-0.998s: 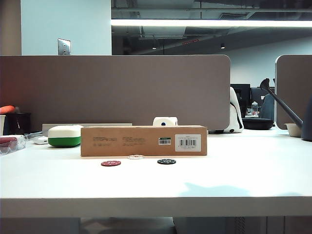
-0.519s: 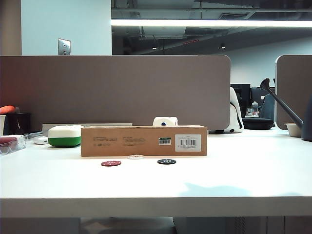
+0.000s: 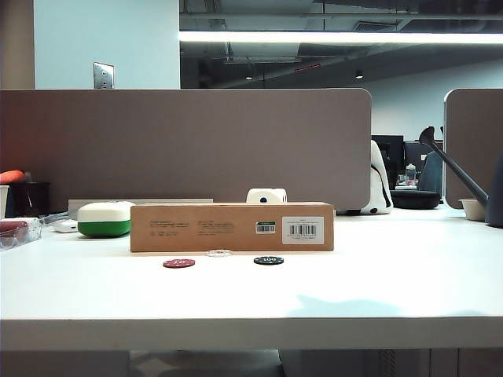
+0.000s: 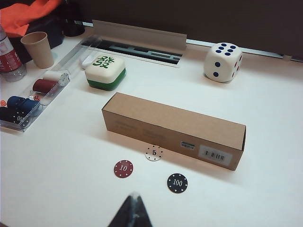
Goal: Push the chip with the lowest value in the row forward next to the rectangular box.
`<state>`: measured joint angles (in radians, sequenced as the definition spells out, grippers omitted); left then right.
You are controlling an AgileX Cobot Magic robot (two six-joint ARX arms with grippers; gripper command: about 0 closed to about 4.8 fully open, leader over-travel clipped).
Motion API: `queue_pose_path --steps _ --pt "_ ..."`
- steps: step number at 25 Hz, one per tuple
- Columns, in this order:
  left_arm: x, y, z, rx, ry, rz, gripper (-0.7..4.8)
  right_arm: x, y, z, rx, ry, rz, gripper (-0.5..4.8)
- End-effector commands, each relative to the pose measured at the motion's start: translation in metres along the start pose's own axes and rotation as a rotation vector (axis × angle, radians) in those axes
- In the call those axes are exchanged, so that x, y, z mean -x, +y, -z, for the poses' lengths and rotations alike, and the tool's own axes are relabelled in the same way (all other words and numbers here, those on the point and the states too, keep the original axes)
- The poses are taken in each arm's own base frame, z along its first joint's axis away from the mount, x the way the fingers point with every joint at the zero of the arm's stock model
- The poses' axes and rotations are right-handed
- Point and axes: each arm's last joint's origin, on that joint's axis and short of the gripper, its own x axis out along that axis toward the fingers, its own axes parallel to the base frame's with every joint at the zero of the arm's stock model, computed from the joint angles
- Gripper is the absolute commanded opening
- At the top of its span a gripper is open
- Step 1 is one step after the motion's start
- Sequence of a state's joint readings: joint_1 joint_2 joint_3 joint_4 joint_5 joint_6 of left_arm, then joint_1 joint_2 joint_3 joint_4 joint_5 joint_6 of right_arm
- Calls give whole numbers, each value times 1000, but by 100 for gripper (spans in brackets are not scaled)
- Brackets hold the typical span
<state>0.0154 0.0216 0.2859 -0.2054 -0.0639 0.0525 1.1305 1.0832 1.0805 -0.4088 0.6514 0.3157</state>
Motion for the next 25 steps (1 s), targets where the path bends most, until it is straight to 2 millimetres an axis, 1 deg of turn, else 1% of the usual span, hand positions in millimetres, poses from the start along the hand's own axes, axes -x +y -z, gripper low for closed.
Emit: queue_pose_path --steps 1,4,7,11,14,25 --pt "-6 -2 21 -1 37 21 -5 1 0 -2 -7 -11 -4 -9" --pt "-13 -6 44 -1 45 84 -5 1 0 -2 -7 -11 -4 -9" --pt "-16 -7 57 3 44 98 -5 1 0 -2 -7 -11 -4 -9" --pt "-19 -8 69 21 50 98 -5 1 0 -2 -7 -11 -4 -9" --pt "-20 -8 72 33 55 97 -5 1 0 -2 -7 -11 -4 -9" --pt "-20 -8 70 45 27 97 -5 1 0 -2 -7 -11 -4 -9"
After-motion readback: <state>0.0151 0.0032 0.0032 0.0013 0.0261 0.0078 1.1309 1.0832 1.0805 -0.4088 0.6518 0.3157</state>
